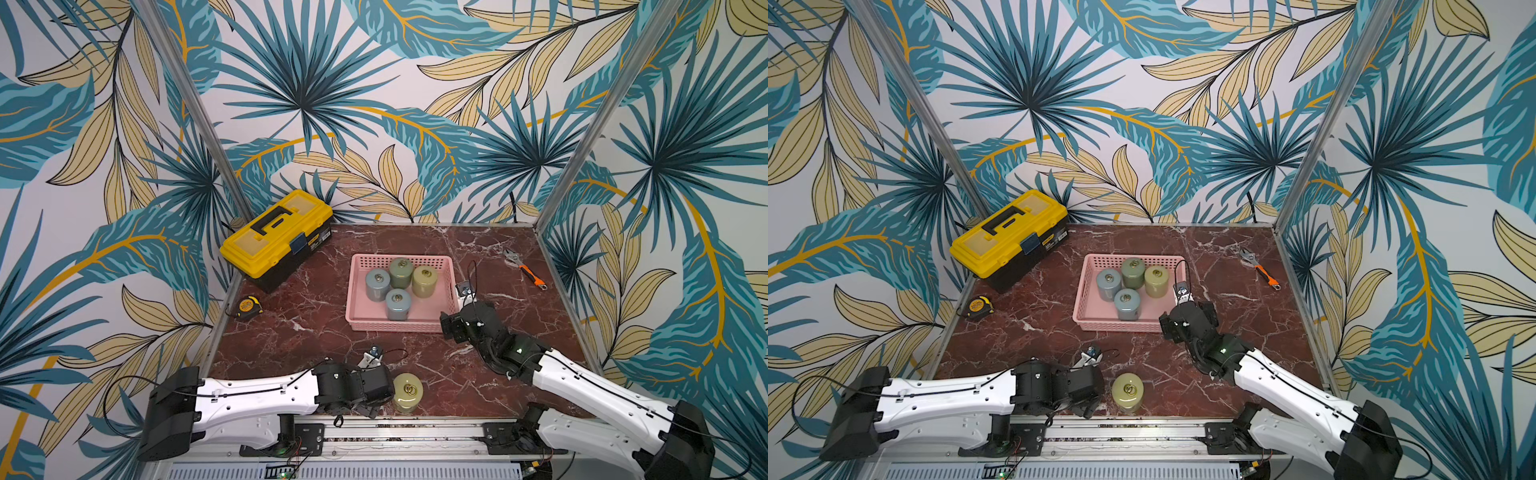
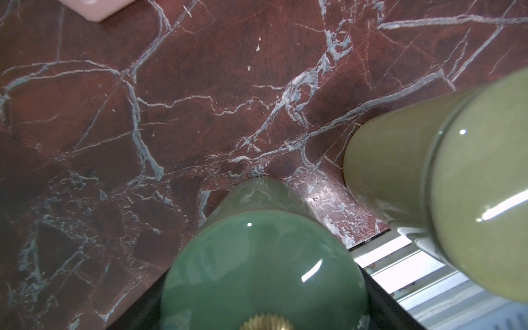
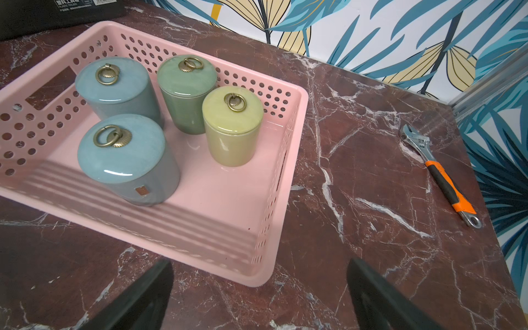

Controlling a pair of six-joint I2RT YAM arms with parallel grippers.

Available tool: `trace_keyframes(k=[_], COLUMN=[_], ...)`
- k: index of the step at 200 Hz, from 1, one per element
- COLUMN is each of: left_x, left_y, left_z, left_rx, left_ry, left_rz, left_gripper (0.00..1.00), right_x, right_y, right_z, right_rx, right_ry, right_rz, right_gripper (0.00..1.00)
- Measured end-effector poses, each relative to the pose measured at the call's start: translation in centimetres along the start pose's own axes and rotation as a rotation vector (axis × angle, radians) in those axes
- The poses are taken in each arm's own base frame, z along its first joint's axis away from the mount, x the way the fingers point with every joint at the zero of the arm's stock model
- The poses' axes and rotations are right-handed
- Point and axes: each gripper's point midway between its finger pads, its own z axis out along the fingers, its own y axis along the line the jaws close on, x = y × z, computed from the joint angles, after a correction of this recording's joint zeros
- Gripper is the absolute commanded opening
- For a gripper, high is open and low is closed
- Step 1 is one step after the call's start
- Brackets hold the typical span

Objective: Take the tea canister out of the basket
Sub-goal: Place the tea canister at the center of the board.

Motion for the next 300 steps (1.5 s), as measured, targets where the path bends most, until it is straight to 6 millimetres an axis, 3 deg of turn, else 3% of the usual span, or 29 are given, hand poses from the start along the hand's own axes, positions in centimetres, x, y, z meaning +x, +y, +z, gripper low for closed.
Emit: trace_keyframes(k=[40,70,125,177,224,259,300], left_x=[0.0,0.0,0.0,-1.6,-3.8,-5.8,-9.4], left_y=[-0.1,0.0,0.4,0.0,0.1,1.2,3.2], left_z=[0.1,0.3,0.2,-1.8,-4.0,-5.4,-7.3], left_rx=[0.000,-0.011,-0.031,0.001,0.012,0.004,0.030], left_ry=[-0.001,0.003,0.000,-0.054,-0.155,-0.263,-0.403], left_rz=[-0.011,-0.017,-0.028,-0.046,-0.070,-0.092,-0.169], left_gripper=[0.87,1.00,1.00,1.00,1.00,1.00,1.00], right_x=[0.0,0.0,0.0,0.0,-0.4,-1.1,-1.0], right_y=[0.0,0.0,0.0,0.0,0.8,2.0,4.0], right_z=[0.0,0.0,0.0,0.0,0.1,-0.2,0.0], right_rx=[0.000,0.000,0.000,-0.001,-0.034,-0.091,-0.173], right_ry=[0.000,0.000,0.000,0.002,0.035,0.078,0.161], right_rz=[0.000,0.000,0.000,0.000,-0.004,0.004,0.002], right_gripper=[0.99,0.99,0.99,0.99,0.99,0.99,0.99])
